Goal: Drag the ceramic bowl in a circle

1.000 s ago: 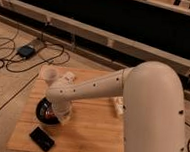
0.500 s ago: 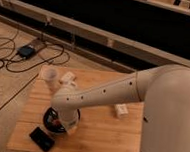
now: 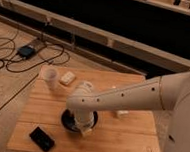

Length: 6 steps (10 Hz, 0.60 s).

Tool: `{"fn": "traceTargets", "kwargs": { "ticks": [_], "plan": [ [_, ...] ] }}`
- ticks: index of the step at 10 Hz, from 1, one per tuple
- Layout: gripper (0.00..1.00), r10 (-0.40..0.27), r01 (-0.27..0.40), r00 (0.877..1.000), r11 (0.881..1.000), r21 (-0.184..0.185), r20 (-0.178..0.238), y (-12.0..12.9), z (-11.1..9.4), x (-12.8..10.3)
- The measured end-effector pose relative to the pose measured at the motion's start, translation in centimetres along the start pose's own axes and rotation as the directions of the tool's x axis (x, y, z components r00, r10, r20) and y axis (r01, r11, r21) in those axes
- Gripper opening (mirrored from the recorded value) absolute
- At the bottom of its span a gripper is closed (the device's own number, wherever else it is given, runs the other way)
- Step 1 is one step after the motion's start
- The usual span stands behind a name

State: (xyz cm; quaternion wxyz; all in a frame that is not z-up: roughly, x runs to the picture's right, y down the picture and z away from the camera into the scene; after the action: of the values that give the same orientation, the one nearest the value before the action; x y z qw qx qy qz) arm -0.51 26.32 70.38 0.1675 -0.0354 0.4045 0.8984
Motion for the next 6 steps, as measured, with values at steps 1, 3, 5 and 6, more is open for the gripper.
{"fn": "traceTargets", "kwargs": {
  "ticks": [1,3,5,6],
  "plan": [
    [0.0,0.031,-0.031,0.999,1.0,0.006,0.01,-0.1,0.0,-1.4],
    [0.0,0.1,-0.1,0.995,0.995,0.013,0.031,0.8,0.1,-4.8],
    [0.0,0.113,-0.113,0.992,0.993,0.012,0.051,3.1,0.2,-6.9],
    [0.0,0.105,-0.106,0.993,0.994,0.011,0.06,4.6,0.3,-7.5]
  ]
}}
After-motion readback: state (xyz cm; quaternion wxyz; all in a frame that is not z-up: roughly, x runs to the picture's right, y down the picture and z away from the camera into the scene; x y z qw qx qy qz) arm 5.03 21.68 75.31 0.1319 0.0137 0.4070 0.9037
